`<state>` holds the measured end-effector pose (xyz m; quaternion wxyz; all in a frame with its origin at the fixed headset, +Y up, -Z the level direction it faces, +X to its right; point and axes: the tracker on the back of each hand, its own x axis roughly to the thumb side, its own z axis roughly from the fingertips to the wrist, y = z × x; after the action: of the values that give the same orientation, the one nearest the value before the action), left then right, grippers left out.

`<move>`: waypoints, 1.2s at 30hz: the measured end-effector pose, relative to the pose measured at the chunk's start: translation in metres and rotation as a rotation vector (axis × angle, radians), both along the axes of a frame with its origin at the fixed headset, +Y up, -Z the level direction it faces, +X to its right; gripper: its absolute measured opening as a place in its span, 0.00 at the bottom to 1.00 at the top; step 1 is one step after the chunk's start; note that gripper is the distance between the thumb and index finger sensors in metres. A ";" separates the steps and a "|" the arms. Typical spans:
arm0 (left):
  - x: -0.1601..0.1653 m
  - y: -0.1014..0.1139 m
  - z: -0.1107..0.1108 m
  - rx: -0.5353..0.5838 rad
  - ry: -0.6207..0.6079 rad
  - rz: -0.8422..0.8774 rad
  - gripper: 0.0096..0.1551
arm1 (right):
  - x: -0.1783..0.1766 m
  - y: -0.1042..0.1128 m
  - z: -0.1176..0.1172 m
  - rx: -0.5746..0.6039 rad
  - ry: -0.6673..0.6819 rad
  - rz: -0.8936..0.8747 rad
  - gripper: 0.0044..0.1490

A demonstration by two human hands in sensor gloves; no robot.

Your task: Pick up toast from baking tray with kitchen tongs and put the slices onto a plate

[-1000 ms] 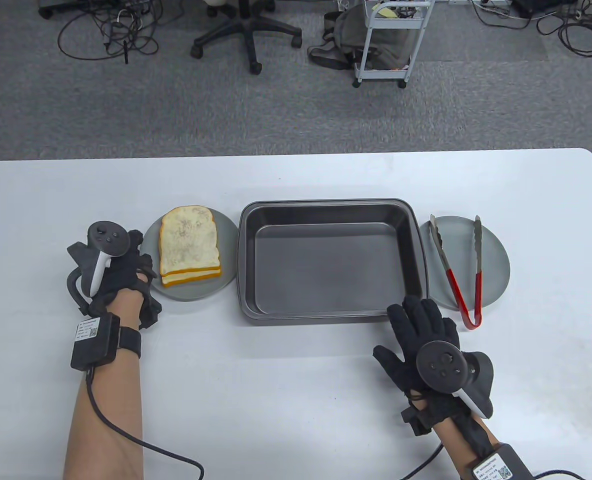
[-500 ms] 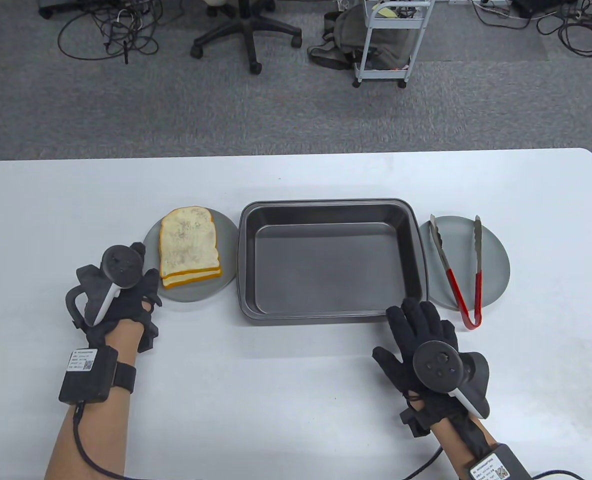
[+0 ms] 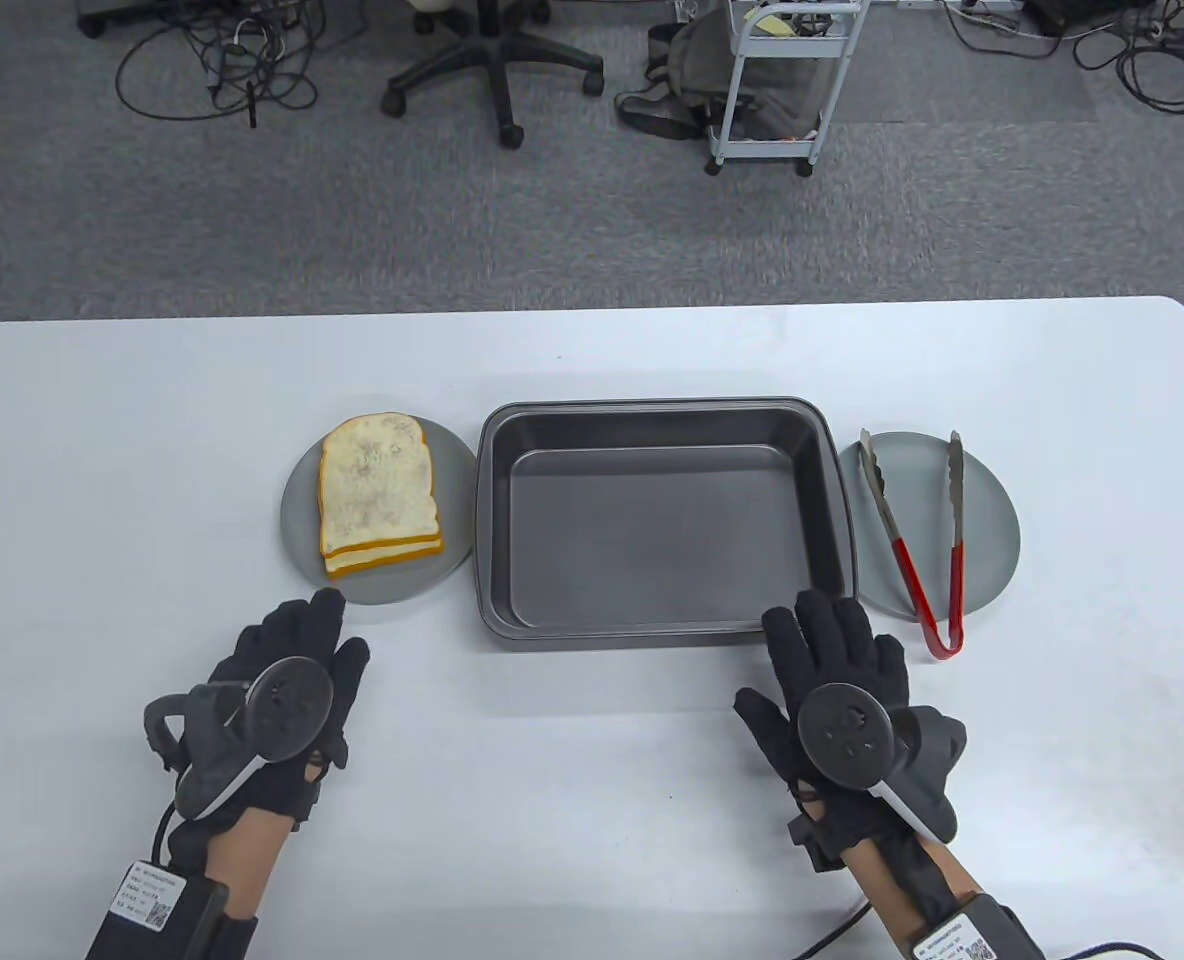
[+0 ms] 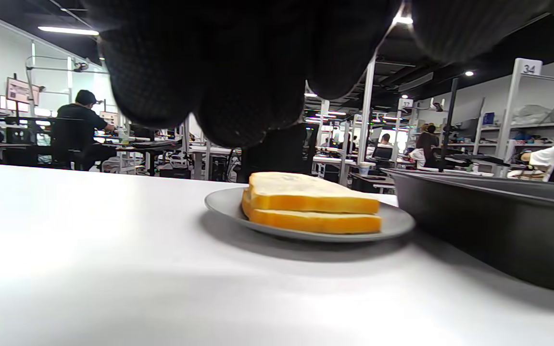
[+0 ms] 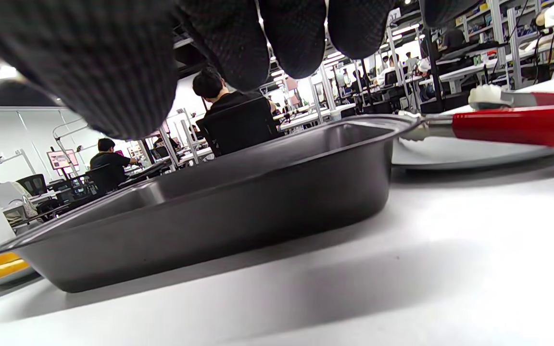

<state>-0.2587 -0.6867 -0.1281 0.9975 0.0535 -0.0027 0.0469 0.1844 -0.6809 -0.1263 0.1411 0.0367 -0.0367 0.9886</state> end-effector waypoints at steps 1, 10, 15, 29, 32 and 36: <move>0.003 -0.001 0.006 0.003 -0.009 -0.006 0.38 | 0.001 0.001 0.003 0.008 -0.005 0.001 0.50; 0.015 -0.012 0.044 0.045 -0.034 -0.131 0.42 | 0.012 -0.018 0.034 0.021 -0.031 0.049 0.50; 0.014 -0.023 0.048 0.085 0.005 -0.232 0.46 | 0.014 -0.025 0.040 0.075 -0.047 0.083 0.50; 0.009 -0.044 0.039 -0.005 0.040 -0.337 0.52 | 0.014 -0.039 0.021 0.049 -0.056 0.181 0.52; 0.008 -0.046 0.038 -0.024 0.044 -0.332 0.52 | 0.017 -0.040 0.020 0.035 -0.068 0.180 0.53; 0.007 -0.046 0.037 -0.035 0.052 -0.335 0.52 | 0.019 -0.039 0.022 0.038 -0.082 0.191 0.55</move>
<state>-0.2517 -0.7327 -0.0907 0.9918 0.0363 0.0153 -0.1212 0.2035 -0.7197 -0.1046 0.0438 0.0021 -0.0576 0.9974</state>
